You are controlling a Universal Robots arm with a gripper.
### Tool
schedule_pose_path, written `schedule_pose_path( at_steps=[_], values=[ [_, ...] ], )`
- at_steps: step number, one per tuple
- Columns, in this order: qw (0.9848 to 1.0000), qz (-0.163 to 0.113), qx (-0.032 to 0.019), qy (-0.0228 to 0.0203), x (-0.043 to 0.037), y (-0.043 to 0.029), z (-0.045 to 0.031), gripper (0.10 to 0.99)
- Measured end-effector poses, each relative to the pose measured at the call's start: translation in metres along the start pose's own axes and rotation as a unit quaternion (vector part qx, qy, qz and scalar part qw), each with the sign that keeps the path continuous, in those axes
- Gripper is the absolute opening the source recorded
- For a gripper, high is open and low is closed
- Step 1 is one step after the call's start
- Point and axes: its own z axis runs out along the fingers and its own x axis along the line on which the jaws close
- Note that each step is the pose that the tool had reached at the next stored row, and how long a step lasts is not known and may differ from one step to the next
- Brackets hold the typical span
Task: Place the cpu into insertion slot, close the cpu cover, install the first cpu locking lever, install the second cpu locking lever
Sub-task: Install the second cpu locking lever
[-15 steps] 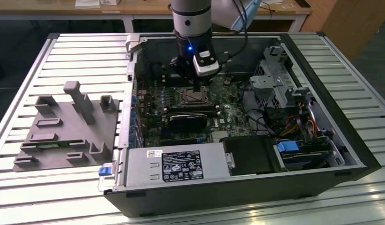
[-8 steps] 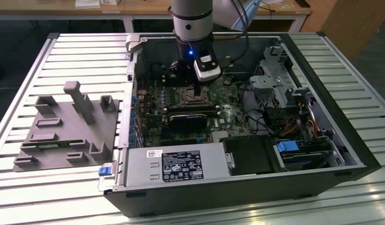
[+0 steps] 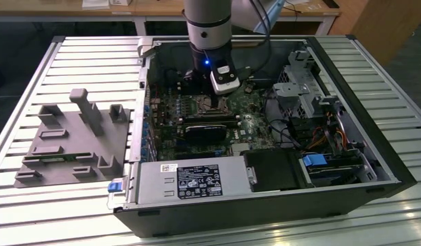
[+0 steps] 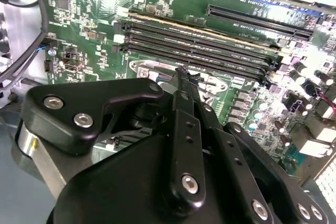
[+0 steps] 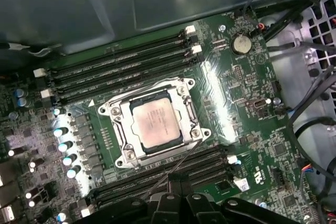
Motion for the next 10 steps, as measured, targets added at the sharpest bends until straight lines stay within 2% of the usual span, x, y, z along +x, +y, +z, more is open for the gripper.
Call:
schedule_pose_path(
  at_steps=[5,10],
  values=[
    [0.9999,0.000,-0.0094,0.0033,0.0017,-0.0055,0.0011,0.102],
    [0.9998,-0.013,-0.0147,0.0055,0.0046,-0.0073,0.0049,0.102]
  ],
)
